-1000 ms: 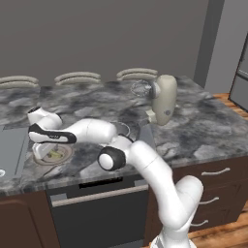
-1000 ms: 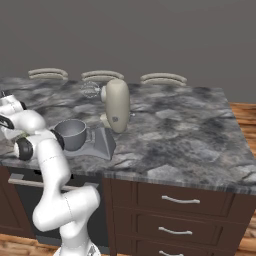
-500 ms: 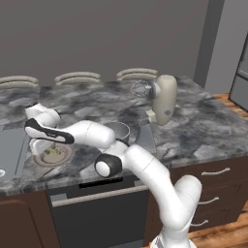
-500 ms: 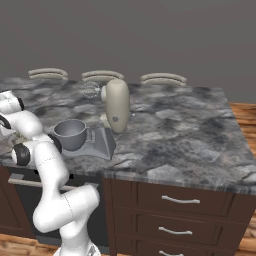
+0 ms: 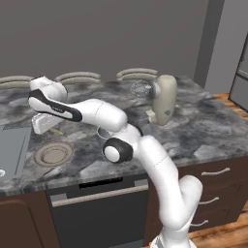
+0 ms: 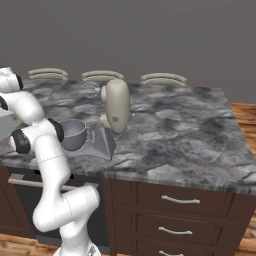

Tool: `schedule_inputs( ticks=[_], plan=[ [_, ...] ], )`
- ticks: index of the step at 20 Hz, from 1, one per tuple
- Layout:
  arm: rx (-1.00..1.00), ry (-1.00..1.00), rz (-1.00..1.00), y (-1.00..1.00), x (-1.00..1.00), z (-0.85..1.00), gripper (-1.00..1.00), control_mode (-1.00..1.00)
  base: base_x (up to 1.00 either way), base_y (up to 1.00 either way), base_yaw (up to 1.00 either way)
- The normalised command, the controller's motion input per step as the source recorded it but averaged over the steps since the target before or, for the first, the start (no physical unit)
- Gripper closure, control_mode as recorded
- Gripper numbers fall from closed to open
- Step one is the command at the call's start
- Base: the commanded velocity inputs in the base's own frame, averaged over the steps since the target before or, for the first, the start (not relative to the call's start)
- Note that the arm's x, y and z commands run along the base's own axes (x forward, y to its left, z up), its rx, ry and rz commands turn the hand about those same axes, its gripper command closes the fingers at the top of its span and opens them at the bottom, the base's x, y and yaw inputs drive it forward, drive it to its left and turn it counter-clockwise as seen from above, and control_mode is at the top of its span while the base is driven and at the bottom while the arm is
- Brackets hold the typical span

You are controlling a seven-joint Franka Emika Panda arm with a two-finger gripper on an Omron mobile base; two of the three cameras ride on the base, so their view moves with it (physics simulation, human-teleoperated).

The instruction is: Add butter and sugar cubes to the stand mixer bowl and then turn on the stand mixer to begin making frosting.

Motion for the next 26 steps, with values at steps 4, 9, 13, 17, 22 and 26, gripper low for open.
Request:
schedule_inputs(
  ticks=[4,9,13,17,22,26],
  plan=[
    [0.0,-0.19,-0.03,-1.0,-0.09,0.77,1.0,-1.0,0.0,0.0,0.0],
    [0.0,-0.13,-0.04,-1.0,-0.01,0.52,1.0,-1.0,0.0,0.0,0.0],
    [0.0,-0.06,-0.03,-1.0,0.0,0.1,1.0,-1.0,0.0,0.0,0.0],
    [0.02,-0.02,-0.01,-1.0,0.0,0.0,1.0,-1.0,0.0,0.0,0.0],
    [0.07,0.0,0.0,-0.93,0.0,-0.17,1.0,-1.0,0.0,0.0,0.0],
    [0.11,0.0,0.0,-0.63,0.0,-0.39,1.0,-1.0,0.0,0.0,0.0]
  ],
)
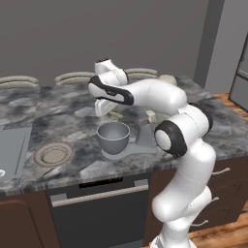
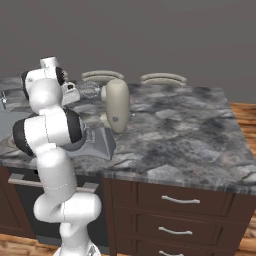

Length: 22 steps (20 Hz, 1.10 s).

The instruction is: Add butter and sugar cubes to the stand mixer bowl and then turn on the stand mixer to begin making frosting.

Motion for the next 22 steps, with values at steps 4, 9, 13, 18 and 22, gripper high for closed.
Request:
schedule_inputs(
  ticks=[4,9,13,18,22],
  plan=[
    [0.11,0.0,0.0,-0.15,0.0,-0.52,1.0,-1.0,0.0,0.0,0.0],
    [0.07,0.0,0.0,0.0,0.0,-0.38,1.0,-1.0,0.0,0.0,0.0],
    [0.01,0.0,-0.01,0.0,0.0,-0.28,1.0,-1.0,0.0,0.0,0.0],
    [0.0,0.0,-0.01,0.15,0.1,-0.22,1.0,-1.0,0.0,0.0,0.0],
    [0.0,0.0,0.0,0.18,0.2,-0.19,1.0,-1.0,0.0,0.0,0.0]
  ],
)
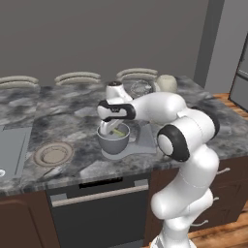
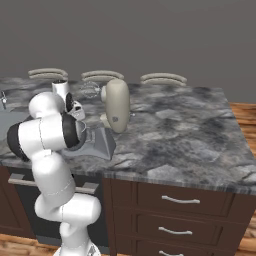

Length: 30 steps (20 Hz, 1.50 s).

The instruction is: Add butter and sugar cubes to the stand mixer bowl and then turn on the stand mixer to begin making frosting.

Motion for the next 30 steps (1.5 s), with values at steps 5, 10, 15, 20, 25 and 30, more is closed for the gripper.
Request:
schedule_inputs(
  ticks=[5,10,15,20,25,30],
  plan=[
    [0.0,0.0,0.0,0.14,0.28,-0.19,1.0,-1.0,0.0,0.0,0.0],
    [0.0,0.0,0.0,0.04,0.26,-0.32,1.0,-1.0,0.0,0.0,0.0],
    [0.0,0.0,0.0,0.03,0.25,-0.33,-1.0,-1.0,0.0,0.0,0.0],
    [0.0,-0.01,-0.01,0.0,0.01,-0.07,-1.0,-1.0,0.0,0.0,0.0],
    [0.06,-0.11,-0.02,-0.06,-0.27,0.39,-1.0,-1.0,0.0,0.0,0.0],
    [0.11,-0.17,-0.01,-0.02,-0.56,0.88,-1.0,-1.0,0.0,0.0,0.0]
  ],
)
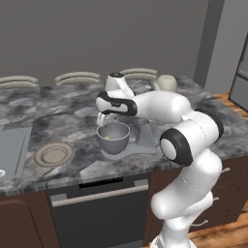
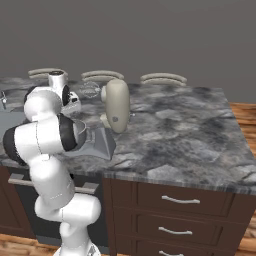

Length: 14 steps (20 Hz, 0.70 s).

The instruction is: Add butter and sugar cubes to the stand mixer bowl and then turn on the stand mixer to begin making frosting.

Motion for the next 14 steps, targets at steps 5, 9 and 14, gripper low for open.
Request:
schedule_inputs(
  ticks=[5,9,14],
  plan=[
    [0.17,-0.2,-0.02,-0.34,-0.98,1.0,-1.0,-1.0,0.0,0.0,0.0],
    [0.17,-0.07,-0.12,-0.87,-0.8,0.99,-1.0,-1.0,0.0,0.0,0.0],
    [0.19,0.0,-0.19,-1.0,-0.5,0.86,-1.0,-1.0,0.0,0.0,0.0]
  ],
)
